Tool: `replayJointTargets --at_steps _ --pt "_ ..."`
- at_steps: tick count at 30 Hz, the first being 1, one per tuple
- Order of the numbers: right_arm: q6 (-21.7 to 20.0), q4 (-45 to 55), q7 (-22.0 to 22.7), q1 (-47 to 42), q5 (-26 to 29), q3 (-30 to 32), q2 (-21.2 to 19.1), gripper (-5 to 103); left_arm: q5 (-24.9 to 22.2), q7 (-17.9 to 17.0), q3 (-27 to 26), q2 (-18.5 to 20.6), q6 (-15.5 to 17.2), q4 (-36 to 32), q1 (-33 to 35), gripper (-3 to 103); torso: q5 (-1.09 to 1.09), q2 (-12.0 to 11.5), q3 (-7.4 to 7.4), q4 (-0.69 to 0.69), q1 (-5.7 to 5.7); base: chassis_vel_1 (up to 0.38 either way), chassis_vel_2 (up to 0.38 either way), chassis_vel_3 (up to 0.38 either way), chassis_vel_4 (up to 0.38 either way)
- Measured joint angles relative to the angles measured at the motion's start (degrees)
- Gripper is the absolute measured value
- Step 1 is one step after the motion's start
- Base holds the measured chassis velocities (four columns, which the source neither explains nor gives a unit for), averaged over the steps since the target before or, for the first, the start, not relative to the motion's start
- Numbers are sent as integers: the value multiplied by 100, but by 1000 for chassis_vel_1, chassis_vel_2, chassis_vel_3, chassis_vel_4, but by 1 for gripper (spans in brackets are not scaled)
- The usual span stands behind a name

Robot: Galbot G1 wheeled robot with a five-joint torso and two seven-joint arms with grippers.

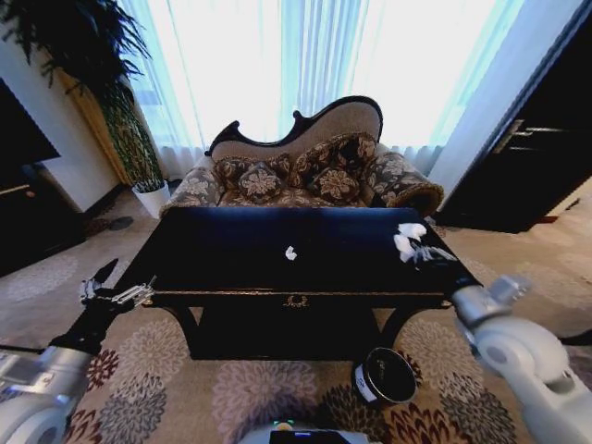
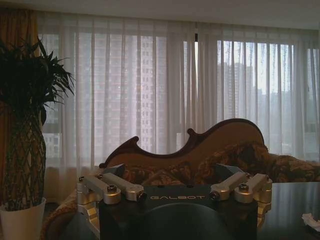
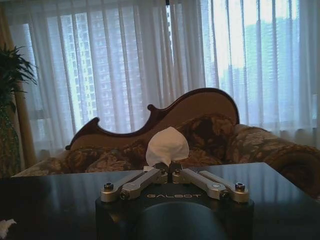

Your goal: Move to the front of the table and place the trash on the table into the trash bin.

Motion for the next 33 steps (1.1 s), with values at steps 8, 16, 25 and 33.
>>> replayJointTargets --at_steps 8,16,25,33 --pt "962 -162 -321 -560 -408 146 485 0 0 0 0 0 0 0 0 100 1 0 0 0 0 0 0 0 0" --pt "1495 -401 -252 -813 -681 193 843 0 0 0 0 0 0 0 0 100 0 0 1 1 0 0 0 0 0" --pt "2589 -954 -552 -1130 -1057 -16 1375 0 0 0 0 0 0 0 0 100 0 0 0 0 0 0 0 0 0" --pt "3058 -1444 -815 -1152 -1207 -316 1652 0 0 0 0 0 0 0 0 100 0 0 1 1 0 0 0 0 0"
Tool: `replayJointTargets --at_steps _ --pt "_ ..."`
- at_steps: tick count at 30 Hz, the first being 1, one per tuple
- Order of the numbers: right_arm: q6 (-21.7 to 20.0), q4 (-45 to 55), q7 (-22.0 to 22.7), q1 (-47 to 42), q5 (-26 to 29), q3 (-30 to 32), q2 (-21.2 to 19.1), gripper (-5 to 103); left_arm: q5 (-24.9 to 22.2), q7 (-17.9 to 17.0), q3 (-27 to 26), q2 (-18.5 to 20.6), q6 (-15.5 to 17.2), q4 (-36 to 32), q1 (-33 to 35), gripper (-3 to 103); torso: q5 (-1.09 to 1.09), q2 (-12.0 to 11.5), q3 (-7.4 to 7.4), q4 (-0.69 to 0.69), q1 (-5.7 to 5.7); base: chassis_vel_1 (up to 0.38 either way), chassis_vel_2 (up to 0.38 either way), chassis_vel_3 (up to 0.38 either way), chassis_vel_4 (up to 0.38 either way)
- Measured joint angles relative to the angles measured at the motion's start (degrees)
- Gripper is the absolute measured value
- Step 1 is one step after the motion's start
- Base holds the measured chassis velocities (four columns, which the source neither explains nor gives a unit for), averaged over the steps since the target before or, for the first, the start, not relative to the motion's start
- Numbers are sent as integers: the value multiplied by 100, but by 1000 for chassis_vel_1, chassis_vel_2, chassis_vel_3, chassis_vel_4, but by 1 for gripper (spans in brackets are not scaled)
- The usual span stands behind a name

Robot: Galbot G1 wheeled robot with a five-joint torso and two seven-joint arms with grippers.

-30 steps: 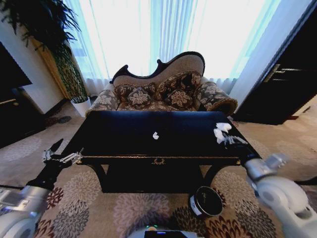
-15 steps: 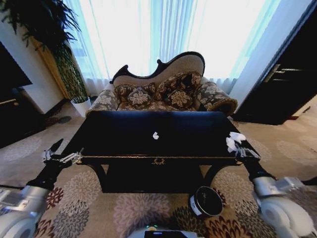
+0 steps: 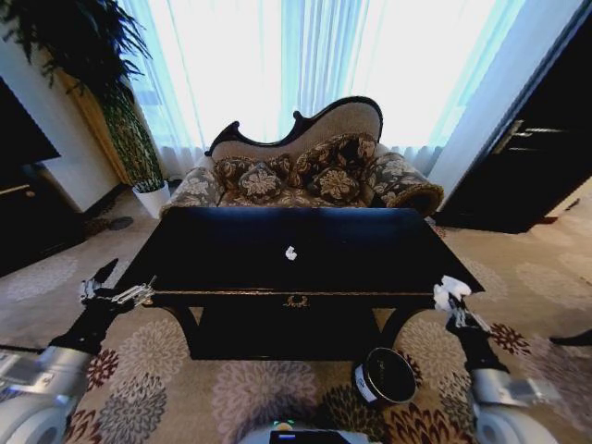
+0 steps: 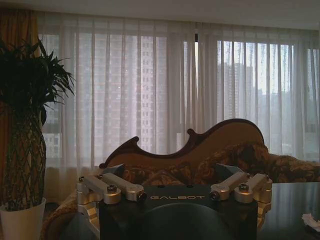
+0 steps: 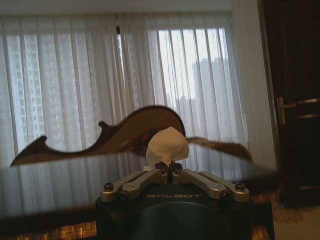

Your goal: Move to the front of the table and place the trash on the table into the trash bin.

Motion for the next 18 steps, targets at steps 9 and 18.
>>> replayJointTargets --at_steps 9,18 --pt "421 -946 -59 188 -362 -522 224 0 0 0 0 0 0 0 0 100 0 0 0 0 0 0 0 0 0" --pt "521 -1814 -10 543 -601 -1121 323 0 0 0 0 0 0 0 0 100 -1 0 0 0 0 0 0 0 0"
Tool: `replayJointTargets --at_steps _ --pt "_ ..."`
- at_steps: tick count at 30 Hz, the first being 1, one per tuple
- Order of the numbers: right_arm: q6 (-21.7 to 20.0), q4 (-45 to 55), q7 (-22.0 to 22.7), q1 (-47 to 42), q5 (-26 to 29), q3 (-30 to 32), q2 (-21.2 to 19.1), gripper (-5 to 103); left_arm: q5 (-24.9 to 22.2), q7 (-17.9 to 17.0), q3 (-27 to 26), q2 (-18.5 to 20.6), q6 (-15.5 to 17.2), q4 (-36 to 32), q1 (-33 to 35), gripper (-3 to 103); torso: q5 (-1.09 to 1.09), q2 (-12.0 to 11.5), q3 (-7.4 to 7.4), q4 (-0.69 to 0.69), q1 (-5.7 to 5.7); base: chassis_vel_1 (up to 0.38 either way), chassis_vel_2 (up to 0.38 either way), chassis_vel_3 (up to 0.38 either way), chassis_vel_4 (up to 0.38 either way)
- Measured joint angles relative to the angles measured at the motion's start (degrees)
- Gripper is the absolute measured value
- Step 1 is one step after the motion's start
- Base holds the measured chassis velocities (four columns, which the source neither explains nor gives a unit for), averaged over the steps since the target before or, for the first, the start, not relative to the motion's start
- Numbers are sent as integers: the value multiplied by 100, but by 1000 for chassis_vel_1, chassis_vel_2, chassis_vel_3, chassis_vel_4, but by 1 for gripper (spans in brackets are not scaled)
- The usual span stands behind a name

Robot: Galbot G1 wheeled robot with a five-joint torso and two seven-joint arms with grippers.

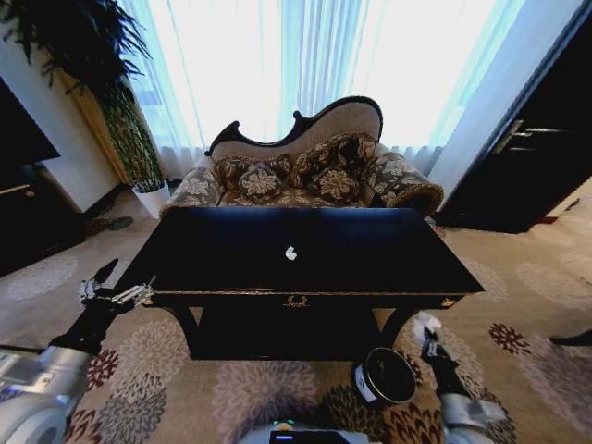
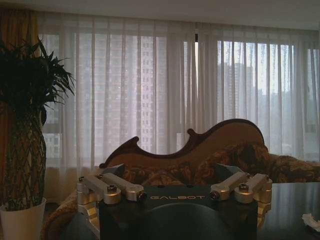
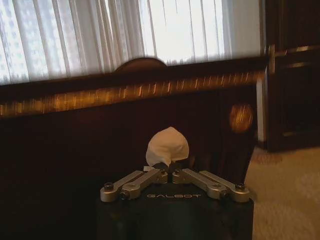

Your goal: Move to the front of the table and place the trash on the table into the trash bin.

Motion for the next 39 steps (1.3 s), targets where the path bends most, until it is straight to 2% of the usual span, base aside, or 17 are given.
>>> replayJointTargets --at_steps 5,7,12,30,39 --pt "-56 -621 173 279 -148 -457 20 0 0 0 0 0 0 0 0 100 2 0 0 -1 0 0 0 0 0" --pt "-303 -941 288 468 -95 -741 22 0 0 0 0 0 0 0 0 100 1 -1 0 0 0 0 0 0 0" --pt "-505 -1469 389 824 -178 -1001 16 0 0 0 0 0 0 0 0 100 2 -1 0 0 0 0 0 0 0" --pt "-1243 -2933 767 1676 -138 -1322 -289 0 0 0 0 0 0 0 0 100 2 -1 0 -1 0 0 0 0 0" --pt "-1348 -3713 885 2136 -240 -1485 -368 0 0 0 0 0 0 0 0 100 1 -1 0 0 0 0 0 0 0"
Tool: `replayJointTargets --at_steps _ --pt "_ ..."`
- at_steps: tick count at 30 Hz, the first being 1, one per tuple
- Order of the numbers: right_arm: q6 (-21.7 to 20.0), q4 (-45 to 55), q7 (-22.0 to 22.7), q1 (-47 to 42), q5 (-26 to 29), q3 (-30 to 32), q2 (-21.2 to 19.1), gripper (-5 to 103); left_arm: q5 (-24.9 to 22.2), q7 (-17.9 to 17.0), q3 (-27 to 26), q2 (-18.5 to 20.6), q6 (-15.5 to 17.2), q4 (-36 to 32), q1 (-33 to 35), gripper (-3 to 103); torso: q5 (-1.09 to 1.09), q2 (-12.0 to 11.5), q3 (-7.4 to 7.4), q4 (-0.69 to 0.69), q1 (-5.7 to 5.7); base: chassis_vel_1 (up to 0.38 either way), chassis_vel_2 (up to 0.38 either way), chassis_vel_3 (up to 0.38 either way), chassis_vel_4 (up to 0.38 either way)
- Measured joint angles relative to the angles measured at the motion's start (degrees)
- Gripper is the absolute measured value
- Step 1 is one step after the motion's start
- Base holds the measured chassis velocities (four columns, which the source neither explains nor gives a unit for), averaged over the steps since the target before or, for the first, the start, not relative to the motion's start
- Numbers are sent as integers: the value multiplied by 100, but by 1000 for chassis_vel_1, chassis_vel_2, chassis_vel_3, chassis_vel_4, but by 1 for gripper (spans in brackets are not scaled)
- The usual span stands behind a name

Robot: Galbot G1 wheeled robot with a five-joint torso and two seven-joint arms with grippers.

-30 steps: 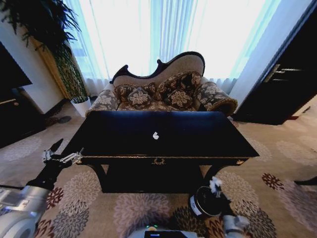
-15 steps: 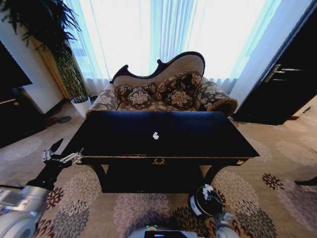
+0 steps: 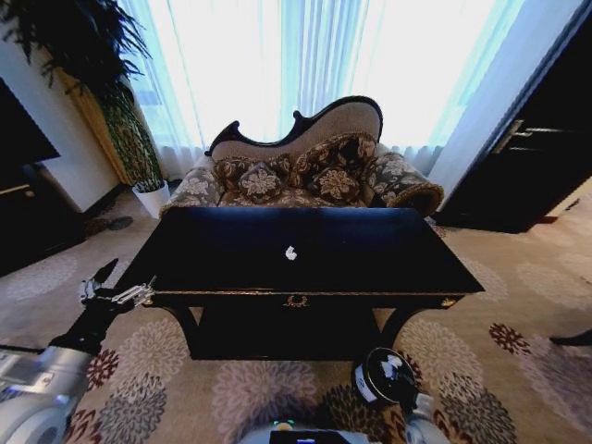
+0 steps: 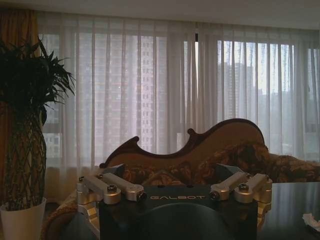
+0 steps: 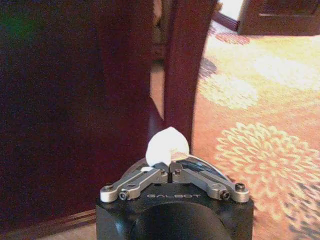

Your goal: Move to the front of the table and place the trash on the table into the trash bin.

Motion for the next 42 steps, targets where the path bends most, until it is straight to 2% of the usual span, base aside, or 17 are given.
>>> replayJointTargets --at_steps 3,13,15,16,17,19,21,22,23,25,27,28,31,35,37,41,42 --pt "-6 -353 14 197 -17 -58 -90 0 0 0 0 0 0 0 0 100 2 0 0 0 0 0 0 0 0" --pt "-75 -590 15 384 -27 -156 -94 -2 0 0 0 0 0 0 0 100 1 0 0 0 0 0 0 0 0" --pt "-76 -623 15 420 -76 -175 -61 2 0 0 0 0 0 0 0 100 1 1 0 0 0 0 0 0 0" --pt "-81 -623 14 426 -93 -177 -51 7 0 0 0 0 0 0 0 100 0 1 0 1 0 0 0 0 0" --pt "-81 -623 14 426 -93 -177 -51 7 0 0 0 0 0 0 0 100 0 1 0 1 0 0 0 0 0" --pt "-141 -552 15 388 -100 -182 -42 18 0 0 0 0 0 0 0 100 0 1 0 0 0 0 0 0 0" --pt "-149 -534 17 375 -100 -184 -41 18 0 0 0 0 0 0 0 100 0 1 0 0 0 0 0 0 0" --pt "-158 -513 26 353 -99 -186 -40 28 0 0 0 0 0 0 0 100 0 1 0 0 0 0 0 0 0" --pt "-162 -510 38 345 -99 -187 -40 28 0 0 0 0 0 0 0 100 0 1 0 0 0 0 0 0 0" --pt "-163 -508 50 336 -99 -186 -39 39 0 0 0 0 0 0 0 100 0 1 0 0 0 0 0 0 0" --pt "-163 -505 52 328 -99 -187 -39 39 0 0 0 0 0 0 0 100 0 1 0 0 0 0 0 0 0" --pt "-163 -491 52 312 -99 -185 -39 50 0 0 0 0 0 0 0 100 0 1 0 0 0 0 0 0 0" --pt "-163 -476 52 292 -96 -182 -41 55 0 0 0 0 0 0 0 100 0 1 0 0 0 0 0 0 0" --pt "-165 -441 52 281 -92 -175 -43 77 0 0 0 0 0 0 0 100 1 1 0 0 0 0 0 0 0" --pt "-166 -438 52 281 -91 -174 -43 77 0 0 0 0 0 0 0 100 0 1 0 0 0 0 0 0 0" --pt "-187 -341 52 270 -86 -160 -44 97 0 0 0 0 0 0 0 100 0 1 0 1 0 0 0 0 0" --pt "-187 -341 52 270 -86 -160 -44 97 0 0 0 0 0 0 0 100 0 1 0 1 0 0 0 0 0"
